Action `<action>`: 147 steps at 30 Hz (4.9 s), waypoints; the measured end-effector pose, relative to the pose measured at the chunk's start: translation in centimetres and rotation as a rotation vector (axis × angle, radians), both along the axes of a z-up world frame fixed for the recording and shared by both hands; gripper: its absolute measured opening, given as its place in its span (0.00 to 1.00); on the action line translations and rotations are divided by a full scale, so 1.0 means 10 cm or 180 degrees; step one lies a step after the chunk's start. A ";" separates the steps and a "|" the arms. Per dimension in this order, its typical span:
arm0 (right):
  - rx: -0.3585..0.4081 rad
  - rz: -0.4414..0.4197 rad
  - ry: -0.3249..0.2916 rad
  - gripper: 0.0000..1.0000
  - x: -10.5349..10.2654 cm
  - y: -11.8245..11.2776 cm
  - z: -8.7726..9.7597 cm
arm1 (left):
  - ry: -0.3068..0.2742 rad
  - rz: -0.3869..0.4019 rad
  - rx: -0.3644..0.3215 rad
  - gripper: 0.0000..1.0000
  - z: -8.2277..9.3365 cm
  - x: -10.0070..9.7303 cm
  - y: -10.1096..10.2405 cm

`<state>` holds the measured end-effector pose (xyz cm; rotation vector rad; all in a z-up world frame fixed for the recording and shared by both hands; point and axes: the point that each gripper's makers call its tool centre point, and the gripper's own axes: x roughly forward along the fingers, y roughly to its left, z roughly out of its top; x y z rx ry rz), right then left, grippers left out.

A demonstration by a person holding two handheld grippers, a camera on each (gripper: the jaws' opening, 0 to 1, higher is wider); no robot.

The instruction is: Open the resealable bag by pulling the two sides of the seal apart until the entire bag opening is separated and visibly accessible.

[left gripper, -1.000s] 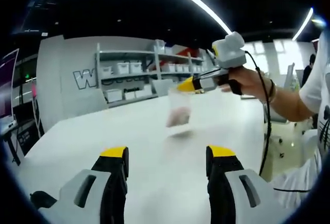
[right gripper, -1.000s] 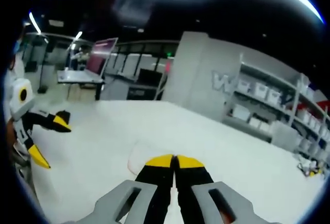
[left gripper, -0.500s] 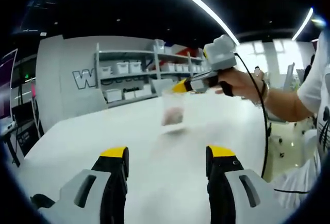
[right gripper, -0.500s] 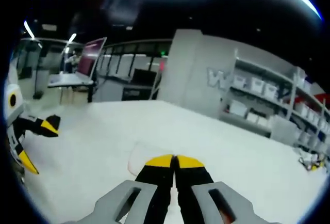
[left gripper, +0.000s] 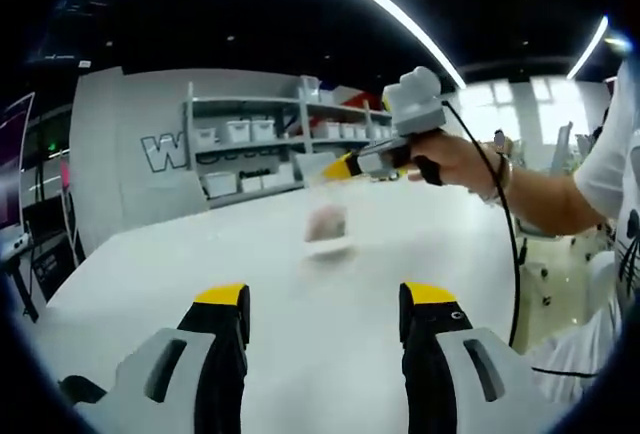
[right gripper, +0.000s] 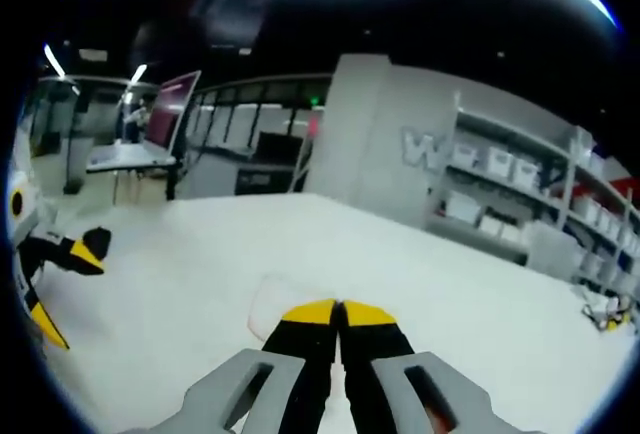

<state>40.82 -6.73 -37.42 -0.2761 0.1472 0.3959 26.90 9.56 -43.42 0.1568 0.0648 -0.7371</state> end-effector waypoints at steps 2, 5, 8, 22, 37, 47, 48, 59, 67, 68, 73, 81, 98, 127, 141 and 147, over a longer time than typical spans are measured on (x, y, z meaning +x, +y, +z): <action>-0.0018 0.0000 0.0000 0.00 0.01 0.00 0.01 | -0.0008 0.0005 -0.0007 0.61 0.01 0.00 0.00; -0.0008 -0.0002 0.0008 0.00 0.02 -0.01 0.03 | -0.0017 0.0010 -0.0018 0.61 0.03 0.00 0.00; -0.0010 -0.0019 0.0016 0.00 0.07 -0.03 0.04 | -0.0012 0.0006 -0.0017 0.61 0.02 0.01 -0.01; 0.0060 -0.0100 0.0117 0.00 0.33 -0.13 0.01 | 0.0001 -0.0030 -0.0013 0.61 0.03 0.03 -0.08; 0.0145 -0.0168 0.0159 0.00 0.49 -0.14 0.00 | 0.0022 -0.0052 -0.0009 0.60 0.04 -0.04 -0.12; 0.0141 -0.0220 0.0165 0.00 0.59 -0.16 0.04 | 0.0017 -0.0038 -0.0007 0.60 0.05 -0.10 -0.11; 0.0144 -0.0236 0.0164 0.00 0.61 -0.17 0.03 | 0.0016 -0.0040 -0.0003 0.60 0.05 -0.11 -0.11; 0.0136 -0.0333 0.0183 0.00 0.79 -0.27 0.03 | 0.0029 -0.0037 0.0022 0.60 0.02 -0.15 -0.15; 0.0171 -0.0361 0.0196 0.00 0.88 -0.29 0.03 | 0.0051 -0.0049 0.0030 0.59 0.00 -0.18 -0.19; 0.0177 -0.0364 0.0203 0.00 0.89 -0.30 0.02 | 0.0058 -0.0049 0.0039 0.59 0.00 -0.18 -0.19; 0.0217 -0.0385 0.0239 0.00 0.93 -0.33 0.00 | 0.0067 -0.0041 0.0031 0.59 0.02 -0.20 -0.18; 0.0255 -0.0426 0.0248 0.00 0.97 -0.37 0.02 | 0.0076 -0.0047 0.0035 0.59 0.05 -0.21 -0.21; 0.0306 -0.0584 0.0286 0.00 1.20 -0.48 0.05 | 0.0087 -0.0070 0.0051 0.59 0.09 -0.28 -0.26; 0.0300 -0.0592 0.0478 0.00 1.34 -0.41 -0.27 | 0.0063 -0.0073 0.0057 0.59 0.07 -0.32 -0.33; 0.0331 -0.0433 0.0663 0.00 1.28 -0.15 -0.54 | 0.0047 -0.0080 0.0062 0.59 0.10 -0.28 -0.31; 0.0251 -0.0331 0.0684 0.00 1.19 -0.01 -0.59 | 0.0040 -0.0086 0.0061 0.59 0.11 -0.26 -0.31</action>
